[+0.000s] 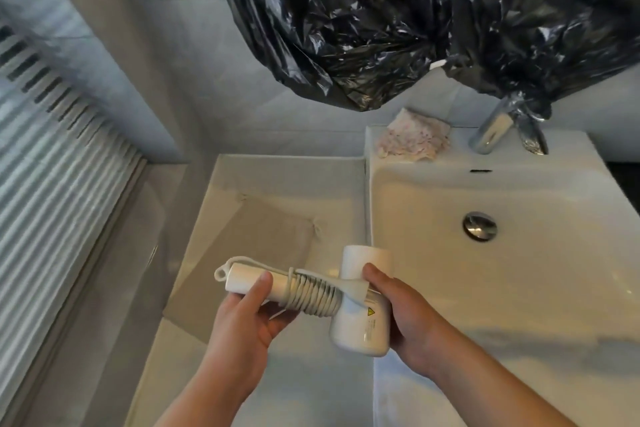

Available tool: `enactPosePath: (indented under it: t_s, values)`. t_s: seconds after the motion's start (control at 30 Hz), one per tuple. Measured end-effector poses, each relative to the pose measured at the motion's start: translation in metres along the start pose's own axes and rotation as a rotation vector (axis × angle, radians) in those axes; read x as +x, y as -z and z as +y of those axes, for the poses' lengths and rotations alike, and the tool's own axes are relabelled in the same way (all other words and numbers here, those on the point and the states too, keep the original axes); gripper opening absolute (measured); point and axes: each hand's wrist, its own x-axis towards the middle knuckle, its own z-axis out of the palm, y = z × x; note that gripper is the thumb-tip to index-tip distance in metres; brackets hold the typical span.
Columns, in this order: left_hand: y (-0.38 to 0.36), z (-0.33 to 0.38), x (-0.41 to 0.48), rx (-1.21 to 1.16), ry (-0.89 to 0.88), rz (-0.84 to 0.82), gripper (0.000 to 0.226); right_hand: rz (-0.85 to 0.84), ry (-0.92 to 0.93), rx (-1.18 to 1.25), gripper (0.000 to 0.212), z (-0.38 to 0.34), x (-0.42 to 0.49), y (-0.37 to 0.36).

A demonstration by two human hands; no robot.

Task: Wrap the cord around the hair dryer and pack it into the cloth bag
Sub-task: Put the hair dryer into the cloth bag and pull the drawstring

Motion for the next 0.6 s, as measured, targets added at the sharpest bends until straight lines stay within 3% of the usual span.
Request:
enactPosePath:
  t_s: [0.13, 0.2, 0.27, 0.33, 0.4, 0.47, 0.6]
  values:
    - [0.015, 0.003, 0.036, 0.103, 0.059, -0.066, 0.049, 0.113, 0.058, 0.083, 0.059, 0.007, 0.001, -0.002]
    - [0.03, -0.009, 0.062, 0.286, 0.053, -0.02, 0.051, 0.188, 0.071, 0.142, 0.05, 0.01, 0.002, -0.003]
    - [0.053, -0.034, 0.094, 0.86, 0.01, 0.013, 0.04, 0.248, 0.081, 0.207, 0.043, 0.014, 0.002, -0.003]
    - [0.08, -0.063, 0.118, 1.491, -0.054, -0.094, 0.067, 0.29, 0.099, 0.252, 0.048, 0.016, 0.0, -0.004]
    - [0.096, -0.079, 0.126, 1.818, -0.103, -0.214, 0.073, 0.327, 0.109, 0.28, 0.056, 0.018, -0.001, -0.004]
    - [0.107, -0.085, 0.125, 1.952, -0.158, -0.272, 0.066, 0.353, 0.119, 0.307, 0.059, 0.02, -0.001, -0.005]
    - [0.128, -0.082, 0.127, 2.002, -0.34, -0.36, 0.044, 0.374, 0.14, 0.372, 0.058, 0.023, -0.002, -0.009]
